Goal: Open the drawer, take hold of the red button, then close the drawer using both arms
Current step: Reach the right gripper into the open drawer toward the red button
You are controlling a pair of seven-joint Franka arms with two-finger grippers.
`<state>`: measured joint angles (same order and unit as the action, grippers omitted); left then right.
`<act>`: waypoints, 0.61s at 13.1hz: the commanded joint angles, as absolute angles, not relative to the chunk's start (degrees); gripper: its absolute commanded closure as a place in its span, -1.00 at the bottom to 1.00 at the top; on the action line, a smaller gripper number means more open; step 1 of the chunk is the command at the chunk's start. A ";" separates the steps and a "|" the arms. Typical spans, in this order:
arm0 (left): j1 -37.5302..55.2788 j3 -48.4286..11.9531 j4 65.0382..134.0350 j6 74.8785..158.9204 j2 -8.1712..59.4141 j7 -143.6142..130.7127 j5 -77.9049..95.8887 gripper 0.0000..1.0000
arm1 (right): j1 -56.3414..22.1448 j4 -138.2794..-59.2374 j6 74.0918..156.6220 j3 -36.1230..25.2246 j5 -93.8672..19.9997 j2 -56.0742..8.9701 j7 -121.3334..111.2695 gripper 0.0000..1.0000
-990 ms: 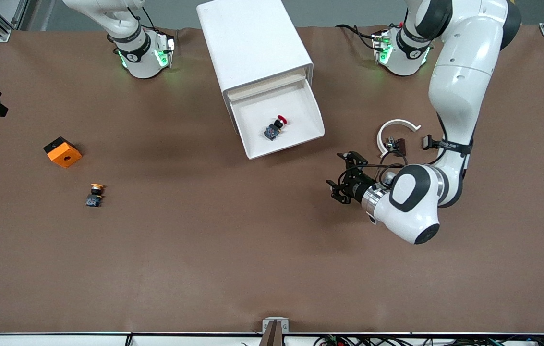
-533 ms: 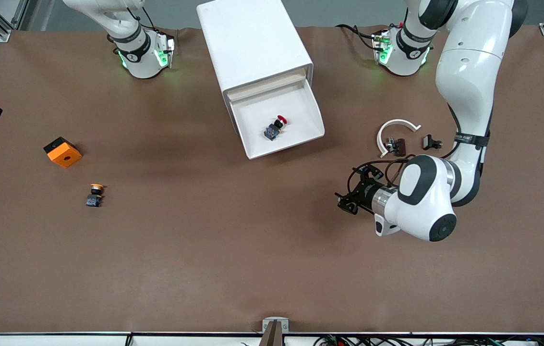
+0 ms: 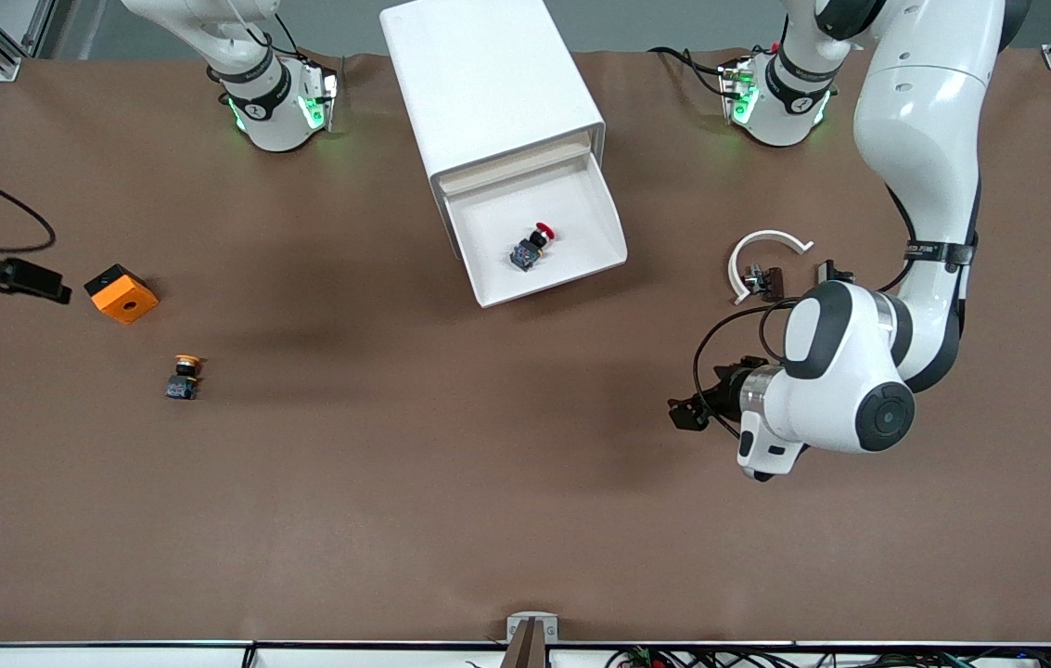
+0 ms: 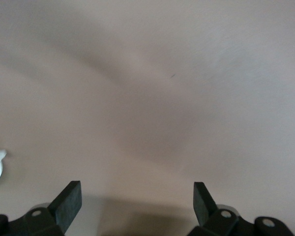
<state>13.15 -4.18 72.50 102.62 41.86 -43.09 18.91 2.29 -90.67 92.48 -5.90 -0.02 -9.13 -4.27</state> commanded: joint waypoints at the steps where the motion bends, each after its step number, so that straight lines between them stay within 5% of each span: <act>1: 13.01 -3.87 77.15 107.56 38.24 -39.99 17.49 -1.00 | 2.29 -87.98 90.97 -5.63 -0.70 -9.76 -4.23 -1.00; 5: 12.39 -4.05 91.09 121.79 30.00 -29.14 14.07 -1.00 | -4.02 -87.89 89.57 -5.36 -5.26 -9.49 16.99 -1.00; 8: 12.04 -4.22 96.32 120.08 25.59 -20.84 6.35 -1.00 | -15.87 -87.45 87.63 -5.36 -5.71 -8.62 36.68 -1.00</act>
<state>12.44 -4.11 90.22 120.18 31.19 -24.35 10.43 -9.63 -87.77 88.89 -4.86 -5.41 -9.80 26.72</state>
